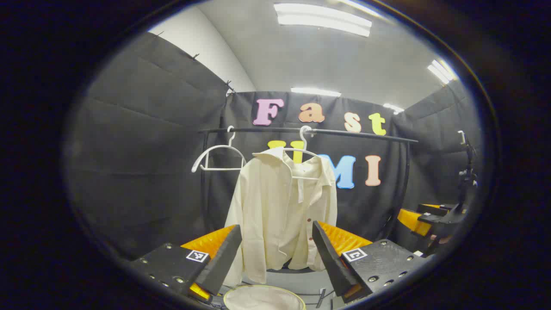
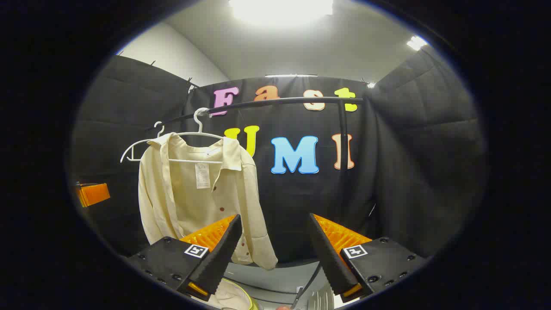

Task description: Grasp the clothes on the hanger with both hands and then place them into the laundry hamper below.

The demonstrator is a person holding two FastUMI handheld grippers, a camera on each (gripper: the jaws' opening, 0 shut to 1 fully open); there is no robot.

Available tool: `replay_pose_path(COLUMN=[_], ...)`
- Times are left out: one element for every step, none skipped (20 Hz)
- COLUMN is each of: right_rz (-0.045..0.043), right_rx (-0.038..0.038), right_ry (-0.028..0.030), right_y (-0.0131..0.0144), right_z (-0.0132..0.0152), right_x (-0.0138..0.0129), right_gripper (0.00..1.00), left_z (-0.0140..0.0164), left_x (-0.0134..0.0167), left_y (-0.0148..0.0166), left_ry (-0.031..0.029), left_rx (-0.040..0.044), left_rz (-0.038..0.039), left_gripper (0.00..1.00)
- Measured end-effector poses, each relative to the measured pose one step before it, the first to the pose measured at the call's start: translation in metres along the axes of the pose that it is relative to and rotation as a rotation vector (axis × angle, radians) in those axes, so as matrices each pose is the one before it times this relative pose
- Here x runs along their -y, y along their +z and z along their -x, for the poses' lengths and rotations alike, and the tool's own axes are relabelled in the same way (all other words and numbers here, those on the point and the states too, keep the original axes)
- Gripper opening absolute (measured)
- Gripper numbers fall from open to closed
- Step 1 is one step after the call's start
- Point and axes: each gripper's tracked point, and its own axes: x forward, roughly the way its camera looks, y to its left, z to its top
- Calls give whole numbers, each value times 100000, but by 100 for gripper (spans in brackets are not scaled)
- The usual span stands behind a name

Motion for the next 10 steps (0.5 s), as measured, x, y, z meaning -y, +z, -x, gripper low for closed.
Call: replay_pose_path(right_rz=[151, 121, -134, -239, -231, -112, 7, 63, -17, -44], right_rx=[-221, -11, -120, -69, -414, -419, -276, -238, -84, -71], right_ry=[22, -157, -245, -320, -111, -11, -176, -285, -426, -564], right_y=[-9, -14, -7, -116, -55, -116, -12, 14, 14, 16], right_z=[4, 101, 63, -73, 35, -45, 43, 25, 43, -36], right_x=[68, -12, 84, 4, -14, 34, 49, 3, 17, -55], right_gripper=[97, 98, 98, 97, 98, 97, 98, 97, 97, 97], left_z=[48, -71, -141, -22, 102, -13, 32, 37, 112, 71], left_x=[36, 8, 29, 136, 202, 104, 111, 197, 152, 109], left_y=[55, -38, 23, 112, -40, 15, -263, -44, -29, 20], left_ry=[820, 773, 413, -44, -42, -95, -166, -286, -402, -285], left_rx=[-224, -191, -56, 346, 396, -55, -428, -453, -244, -37], left_rz=[-107, -223, -280, -350, -380, -196, 38, 163, -3, -333], left_gripper=[96, 96, 96, 96, 96, 96, 96, 96, 96, 96])
